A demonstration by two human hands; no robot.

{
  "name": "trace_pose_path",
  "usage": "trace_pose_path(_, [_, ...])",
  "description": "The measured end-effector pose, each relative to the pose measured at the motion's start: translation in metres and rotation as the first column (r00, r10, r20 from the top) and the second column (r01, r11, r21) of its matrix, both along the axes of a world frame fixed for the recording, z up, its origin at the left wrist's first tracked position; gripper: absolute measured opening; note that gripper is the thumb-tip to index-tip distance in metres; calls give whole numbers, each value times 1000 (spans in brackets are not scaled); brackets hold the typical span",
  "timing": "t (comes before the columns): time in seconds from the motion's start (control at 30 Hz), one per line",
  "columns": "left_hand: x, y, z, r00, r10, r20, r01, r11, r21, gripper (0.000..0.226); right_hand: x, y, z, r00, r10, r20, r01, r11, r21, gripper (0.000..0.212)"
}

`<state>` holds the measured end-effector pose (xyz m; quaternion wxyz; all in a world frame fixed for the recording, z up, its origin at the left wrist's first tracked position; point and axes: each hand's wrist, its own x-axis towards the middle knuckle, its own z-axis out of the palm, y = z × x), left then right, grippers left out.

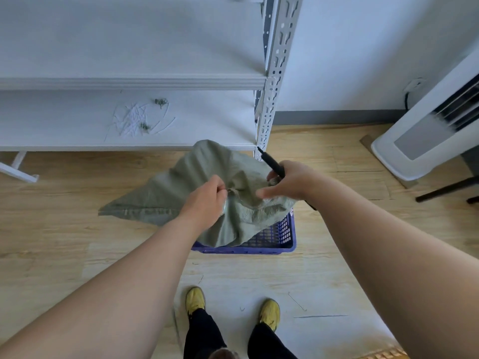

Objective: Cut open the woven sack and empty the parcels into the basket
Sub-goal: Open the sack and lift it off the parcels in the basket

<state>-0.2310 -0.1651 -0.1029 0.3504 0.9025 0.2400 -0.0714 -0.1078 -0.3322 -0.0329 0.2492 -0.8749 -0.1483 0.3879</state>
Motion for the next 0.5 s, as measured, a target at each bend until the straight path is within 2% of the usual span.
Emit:
trace_pose_path(0.1, [16,-23,20,987,-83,138,92,994,-63,11,-7,-3,-10,1000,-2,-7,2,1000,23,60])
trace_pose_path(0.13, [21,-32,23,984,-96,152,111,989,-97,11,-10,-4,-15,1000,-4,-11,4,1000,24,56])
trace_pose_path(0.23, [24,-42,15,991,-90,98,106,980,-167,10,-11,-12,-27,997,-73,-30,73,997,11,22])
trace_pose_path(0.33, [7,-37,-6,996,-88,-7,86,985,-151,11,-9,-26,-36,989,-147,-14,147,989,-8,10])
trace_pose_path(0.4, [-4,-33,-19,999,-43,-30,39,993,-112,13,-9,-33,-40,982,-186,-17,186,982,32,10])
trace_pose_path(0.5, [-7,-31,-30,998,40,45,-37,997,-72,12,-11,-38,-40,994,-103,-28,105,993,57,35])
